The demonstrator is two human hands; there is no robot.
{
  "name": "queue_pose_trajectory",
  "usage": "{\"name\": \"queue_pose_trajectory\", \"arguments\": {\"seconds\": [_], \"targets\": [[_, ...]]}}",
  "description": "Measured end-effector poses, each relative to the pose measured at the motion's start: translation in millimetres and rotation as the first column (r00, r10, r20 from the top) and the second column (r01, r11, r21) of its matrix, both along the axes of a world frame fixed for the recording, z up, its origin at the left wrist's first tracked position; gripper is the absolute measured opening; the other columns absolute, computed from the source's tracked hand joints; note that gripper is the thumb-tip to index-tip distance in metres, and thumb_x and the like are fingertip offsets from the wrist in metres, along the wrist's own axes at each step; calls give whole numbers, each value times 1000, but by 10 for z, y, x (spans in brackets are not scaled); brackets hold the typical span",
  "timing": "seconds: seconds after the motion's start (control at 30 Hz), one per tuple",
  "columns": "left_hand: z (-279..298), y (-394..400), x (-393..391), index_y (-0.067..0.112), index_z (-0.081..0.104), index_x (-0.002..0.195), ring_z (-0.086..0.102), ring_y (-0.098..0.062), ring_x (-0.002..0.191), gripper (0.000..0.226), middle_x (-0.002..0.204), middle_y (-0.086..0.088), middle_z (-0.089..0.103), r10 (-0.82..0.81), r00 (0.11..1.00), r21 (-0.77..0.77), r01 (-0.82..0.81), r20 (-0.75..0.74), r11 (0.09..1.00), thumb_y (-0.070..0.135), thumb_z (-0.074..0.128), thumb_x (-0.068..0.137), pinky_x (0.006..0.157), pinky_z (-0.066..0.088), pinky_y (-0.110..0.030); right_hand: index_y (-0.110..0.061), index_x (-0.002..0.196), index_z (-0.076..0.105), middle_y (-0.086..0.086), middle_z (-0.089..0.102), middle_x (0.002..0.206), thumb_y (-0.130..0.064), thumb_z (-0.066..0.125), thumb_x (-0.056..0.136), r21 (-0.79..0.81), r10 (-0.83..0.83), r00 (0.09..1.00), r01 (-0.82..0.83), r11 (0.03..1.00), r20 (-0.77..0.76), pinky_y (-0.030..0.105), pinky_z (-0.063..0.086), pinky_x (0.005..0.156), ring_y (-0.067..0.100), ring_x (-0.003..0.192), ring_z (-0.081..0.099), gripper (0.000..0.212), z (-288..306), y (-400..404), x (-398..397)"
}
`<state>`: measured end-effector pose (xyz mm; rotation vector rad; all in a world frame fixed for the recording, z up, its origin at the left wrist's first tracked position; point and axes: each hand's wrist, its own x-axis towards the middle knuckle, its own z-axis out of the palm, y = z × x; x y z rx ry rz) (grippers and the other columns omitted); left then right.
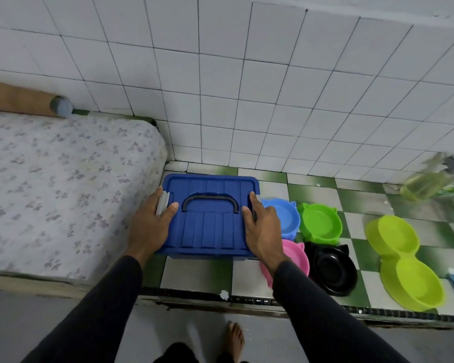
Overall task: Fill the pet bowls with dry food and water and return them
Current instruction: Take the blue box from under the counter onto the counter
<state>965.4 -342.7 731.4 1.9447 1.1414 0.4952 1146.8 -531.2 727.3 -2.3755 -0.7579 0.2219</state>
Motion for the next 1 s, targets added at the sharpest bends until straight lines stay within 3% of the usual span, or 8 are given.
{"name": "queue_pose_trajectory", "arguments": {"seconds": [0.17, 0.3, 0.53, 0.73, 1.0], "targets": [[-112, 231, 176, 17, 37, 159, 47, -23, 141, 65, 157, -4, 47, -39, 999, -35, 38, -16, 999, 43, 57, 104, 118, 36, -39, -27, 156, 37, 15, 58, 120, -47, 41, 105, 26, -25, 997, 27, 999, -73, 23, 30, 81, 14, 95, 40, 55, -185, 220, 155], [-165, 394, 308, 16, 36, 160, 46, -22, 140, 65, 157, -4, 47, -63, 998, -67, 61, -14, 996, 42, 57, 104, 119, 38, -43, -27, 157, 35, 13, 57, 130, -48, 40, 106, -2, -31, 996, 30, 1000, -89, 31, 39, 95, 24, 116, 49, 55, -274, 364, 250], [-286, 666, 545, 15, 33, 161, 41, -21, 146, 67, 162, -5, 41, -72, 997, -57, 70, -35, 996, 41, 57, 104, 113, 31, -28, -31, 155, 37, 6, 50, 104, -51, 40, 104, 25, -62, 993, 65, 998, -104, 28, 35, 81, 17, 88, 46, 54, -376, 625, 444], [-386, 813, 742, 15, 30, 162, 37, -21, 148, 69, 164, -5, 37, -56, 998, -83, 54, -23, 995, 40, 57, 104, 114, 28, -27, -34, 156, 33, 3, 46, 101, -51, 40, 105, 33, -49, 992, 54, 998, -118, 28, 37, 79, 3, 76, 41, 55, -456, 777, 635], [-473, 945, 941, 15, 33, 161, 39, -22, 147, 66, 163, -5, 40, -55, 998, -79, 53, -27, 995, 40, 56, 105, 118, 32, -32, -33, 157, 29, 9, 48, 107, -49, 39, 105, 19, -45, 989, 48, 999, -142, 31, 41, 80, 20, 85, 51, 55, -529, 885, 790]]}}
